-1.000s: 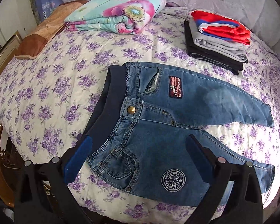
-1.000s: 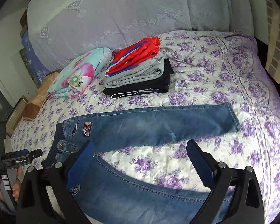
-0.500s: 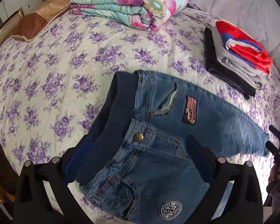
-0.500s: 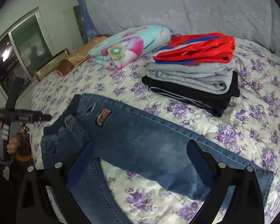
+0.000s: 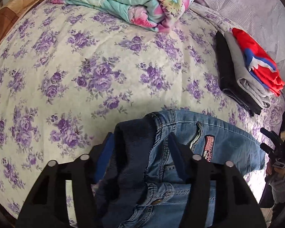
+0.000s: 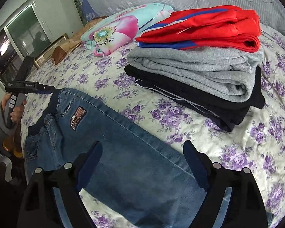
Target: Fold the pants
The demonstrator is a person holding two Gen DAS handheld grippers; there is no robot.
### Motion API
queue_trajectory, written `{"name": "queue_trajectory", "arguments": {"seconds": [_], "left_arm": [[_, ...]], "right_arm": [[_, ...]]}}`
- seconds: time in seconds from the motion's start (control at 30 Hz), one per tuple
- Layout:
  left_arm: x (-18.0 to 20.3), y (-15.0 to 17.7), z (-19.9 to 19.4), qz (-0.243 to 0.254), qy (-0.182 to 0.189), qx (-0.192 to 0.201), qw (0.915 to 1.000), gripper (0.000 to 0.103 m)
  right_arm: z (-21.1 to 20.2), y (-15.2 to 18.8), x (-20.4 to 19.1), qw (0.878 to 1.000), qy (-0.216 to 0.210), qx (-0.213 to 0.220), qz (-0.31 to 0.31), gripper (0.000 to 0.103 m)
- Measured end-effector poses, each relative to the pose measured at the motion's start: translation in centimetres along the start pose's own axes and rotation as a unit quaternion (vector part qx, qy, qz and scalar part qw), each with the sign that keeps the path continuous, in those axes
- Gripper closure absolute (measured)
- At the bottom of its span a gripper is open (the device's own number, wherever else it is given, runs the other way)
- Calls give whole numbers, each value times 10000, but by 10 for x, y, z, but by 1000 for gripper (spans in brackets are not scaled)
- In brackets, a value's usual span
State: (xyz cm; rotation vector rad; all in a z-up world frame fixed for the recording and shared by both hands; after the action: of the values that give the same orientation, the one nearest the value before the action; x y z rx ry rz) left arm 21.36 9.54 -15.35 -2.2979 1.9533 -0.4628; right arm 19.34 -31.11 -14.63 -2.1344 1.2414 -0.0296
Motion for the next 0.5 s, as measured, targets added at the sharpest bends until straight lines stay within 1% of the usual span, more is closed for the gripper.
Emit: {"name": "queue_trajectory", "arguments": {"seconds": [0.03, 0.1, 0.13, 0.23, 0.27, 0.3, 0.37, 0.43, 0.47, 0.5], "left_arm": [[0, 0, 1, 4, 1, -16, 10000, 54], [1, -1, -1, 24, 53, 9, 10000, 63], [3, -1, -2, 81, 57, 13, 10000, 63], [3, -3, 4, 352, -309, -13, 9989, 63], [0, -4, 8, 328, -298, -93, 9990, 63], [-3, -5, 12, 241, -161, -175, 9994, 63], [-4, -7, 13, 174, -10, -192, 9997, 63], [-4, -9, 14, 174, 34, -189, 9997, 64], [-5, -11, 15, 148, 61, -217, 9996, 64], [-7, -12, 17, 99, 103, -242, 9996, 65]], "right_arm": [[6, -2, 3, 10000, -44, -74, -40, 19], [17, -7, 9, 9996, -102, -217, -144, 20], [23, -9, 11, 9993, -140, -286, -203, 20], [36, -14, 19, 9981, -247, -470, -327, 23], [40, -14, 22, 9977, -296, -506, -337, 24], [44, -16, 24, 9972, -369, -543, -343, 25], [49, -17, 27, 9961, -533, -615, -336, 28], [55, -16, 28, 9946, -627, -718, -400, 31], [58, -16, 28, 9936, -690, -780, -438, 34], [62, -15, 28, 9922, -763, -861, -472, 39]]}}
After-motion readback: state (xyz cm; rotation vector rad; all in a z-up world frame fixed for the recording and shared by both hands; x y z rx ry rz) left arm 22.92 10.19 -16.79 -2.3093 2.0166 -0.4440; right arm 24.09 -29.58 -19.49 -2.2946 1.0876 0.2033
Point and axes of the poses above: each gripper's, at about its wrist camera, not at the fingertips, and z roughly the way its jaws point, x to its right, y to its underside, the point moved 4 cm from there along z, roughly the way its jaws point, and after that the axes turned 6 degrees about -y, right-handed, at the moved point
